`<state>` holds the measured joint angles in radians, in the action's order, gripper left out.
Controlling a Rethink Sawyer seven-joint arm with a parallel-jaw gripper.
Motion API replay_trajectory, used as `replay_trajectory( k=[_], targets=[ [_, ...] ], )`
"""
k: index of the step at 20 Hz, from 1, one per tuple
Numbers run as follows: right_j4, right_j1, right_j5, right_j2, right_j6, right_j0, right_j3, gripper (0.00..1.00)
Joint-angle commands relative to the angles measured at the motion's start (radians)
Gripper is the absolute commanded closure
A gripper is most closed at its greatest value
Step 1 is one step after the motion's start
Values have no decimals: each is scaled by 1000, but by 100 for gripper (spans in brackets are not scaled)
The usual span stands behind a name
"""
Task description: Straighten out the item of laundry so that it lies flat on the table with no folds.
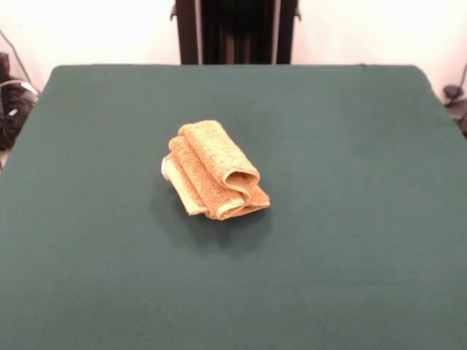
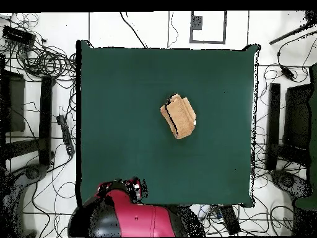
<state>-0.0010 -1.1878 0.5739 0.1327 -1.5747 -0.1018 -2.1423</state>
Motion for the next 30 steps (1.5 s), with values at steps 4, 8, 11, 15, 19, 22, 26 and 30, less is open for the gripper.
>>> replay_trajectory(
  k=[4,8,11,15,19,22,26,30],
  targets=[
    [38,199,-103,-70,-218,10,36,0],
    [53,206,-148,-90,-187,40,3,0],
    [52,207,-158,-99,-163,64,-13,0],
    [47,221,-172,-114,-147,83,-13,0],
    [36,251,-193,-127,-130,115,-8,0],
    [30,292,-200,-128,-142,111,25,0],
    [25,336,-209,-134,-131,128,60,0],
    [23,375,-177,-137,-110,150,131,0]
  ],
)
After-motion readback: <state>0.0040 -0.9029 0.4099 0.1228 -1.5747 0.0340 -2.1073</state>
